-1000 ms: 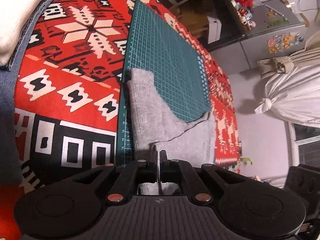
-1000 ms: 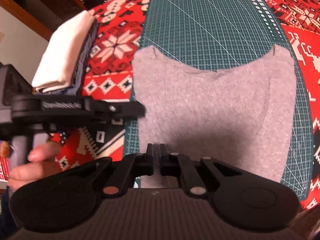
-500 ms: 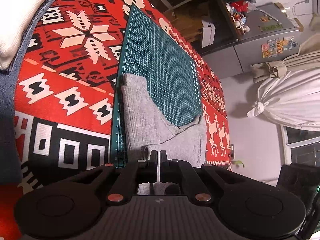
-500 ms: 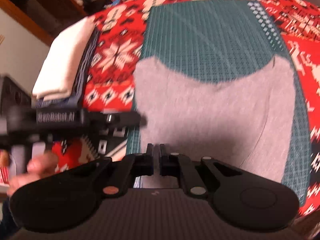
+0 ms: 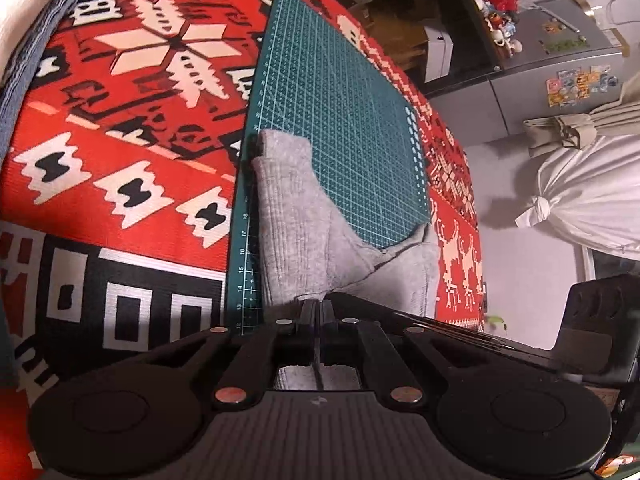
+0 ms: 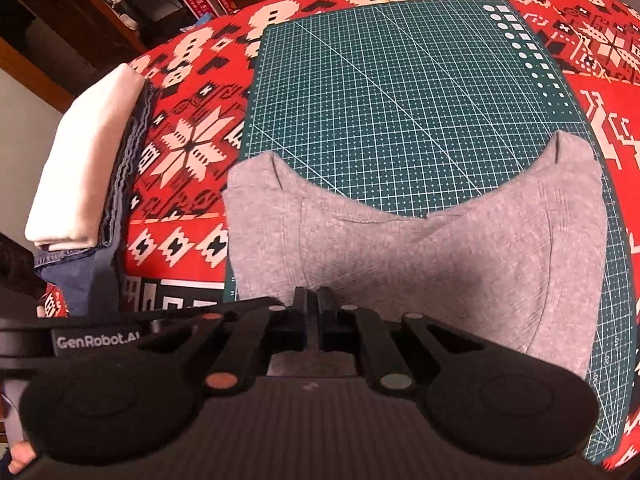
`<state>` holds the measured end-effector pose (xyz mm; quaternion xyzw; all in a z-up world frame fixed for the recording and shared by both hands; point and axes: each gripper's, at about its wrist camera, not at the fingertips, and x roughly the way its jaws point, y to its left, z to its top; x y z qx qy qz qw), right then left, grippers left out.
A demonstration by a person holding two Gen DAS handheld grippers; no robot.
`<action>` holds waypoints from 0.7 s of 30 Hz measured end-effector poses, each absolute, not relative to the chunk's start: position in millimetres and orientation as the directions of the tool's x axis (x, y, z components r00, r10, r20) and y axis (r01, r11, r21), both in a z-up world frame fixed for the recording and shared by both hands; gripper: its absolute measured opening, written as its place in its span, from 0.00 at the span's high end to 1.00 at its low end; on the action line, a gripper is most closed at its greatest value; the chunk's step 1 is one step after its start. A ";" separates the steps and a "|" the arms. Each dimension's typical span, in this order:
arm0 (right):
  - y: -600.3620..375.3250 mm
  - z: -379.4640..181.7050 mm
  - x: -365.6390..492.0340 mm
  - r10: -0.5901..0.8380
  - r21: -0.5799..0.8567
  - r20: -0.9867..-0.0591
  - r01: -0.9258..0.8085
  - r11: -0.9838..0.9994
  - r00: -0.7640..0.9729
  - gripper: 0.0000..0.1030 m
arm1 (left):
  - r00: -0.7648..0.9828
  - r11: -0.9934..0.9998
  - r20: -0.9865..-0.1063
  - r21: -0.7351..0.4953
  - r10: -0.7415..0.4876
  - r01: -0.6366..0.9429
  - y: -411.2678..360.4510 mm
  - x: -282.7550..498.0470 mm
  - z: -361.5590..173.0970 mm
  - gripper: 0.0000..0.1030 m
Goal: Fold clothes
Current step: 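Open both grippers and release the grey shirt on the mat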
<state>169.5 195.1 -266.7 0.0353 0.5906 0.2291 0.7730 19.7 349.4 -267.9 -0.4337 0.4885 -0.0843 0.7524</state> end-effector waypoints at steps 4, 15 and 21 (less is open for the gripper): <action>190.6 -259.7 172.9 0.412 0.347 -0.892 -0.301 0.888 0.188 0.93 | 0.510 0.618 -0.663 -0.732 -0.548 -0.287 348.9 19.4 -264.5 0.99; 152.1 -229.3 168.2 0.368 0.274 -0.875 -0.304 0.912 0.315 0.62 | 0.560 0.710 -0.681 -0.670 -0.471 -0.218 337.9 10.0 -238.6 0.82; 112.4 -226.4 145.1 0.322 0.198 -0.861 -0.322 0.926 0.395 0.23 | 0.590 0.792 -0.721 -0.573 -0.365 -0.210 317.0 -4.9 -231.9 0.44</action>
